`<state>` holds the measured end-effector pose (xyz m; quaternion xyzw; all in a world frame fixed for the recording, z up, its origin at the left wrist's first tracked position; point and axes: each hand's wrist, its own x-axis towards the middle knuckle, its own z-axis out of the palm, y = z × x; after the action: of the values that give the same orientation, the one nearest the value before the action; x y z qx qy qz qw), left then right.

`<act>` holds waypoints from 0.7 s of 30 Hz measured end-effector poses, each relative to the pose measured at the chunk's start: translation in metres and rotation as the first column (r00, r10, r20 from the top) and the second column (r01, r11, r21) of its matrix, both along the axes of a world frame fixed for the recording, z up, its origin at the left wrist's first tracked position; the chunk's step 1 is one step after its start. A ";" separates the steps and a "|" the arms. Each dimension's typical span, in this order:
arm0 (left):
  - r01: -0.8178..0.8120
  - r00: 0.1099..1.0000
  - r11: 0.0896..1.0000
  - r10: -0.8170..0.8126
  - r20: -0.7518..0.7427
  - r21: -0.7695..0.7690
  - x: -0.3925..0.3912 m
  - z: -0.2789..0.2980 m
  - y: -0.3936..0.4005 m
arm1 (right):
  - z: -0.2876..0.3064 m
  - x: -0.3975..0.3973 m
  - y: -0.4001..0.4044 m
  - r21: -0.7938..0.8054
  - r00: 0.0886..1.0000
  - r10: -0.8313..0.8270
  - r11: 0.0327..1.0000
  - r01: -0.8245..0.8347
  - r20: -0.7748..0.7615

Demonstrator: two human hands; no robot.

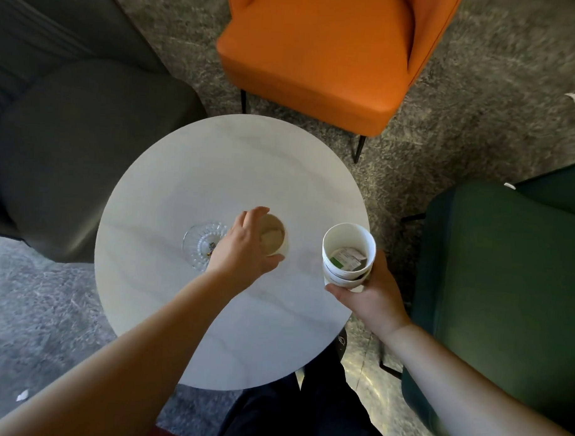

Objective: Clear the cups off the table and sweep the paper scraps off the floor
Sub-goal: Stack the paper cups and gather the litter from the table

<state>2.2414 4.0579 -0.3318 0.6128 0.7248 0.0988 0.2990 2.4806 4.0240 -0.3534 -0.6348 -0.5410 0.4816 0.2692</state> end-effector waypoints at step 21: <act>-0.534 0.840 0.845 0.526 -0.132 -0.029 -0.033 0.082 -0.194 | 0.090 -0.076 0.011 0.092 0.676 0.733 0.670 -0.737 0.076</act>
<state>2.2084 3.8642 -0.2501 0.3833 0.8853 0.1175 0.2357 2.4047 4.0346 -0.2632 -0.3546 -0.7817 0.5068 0.0800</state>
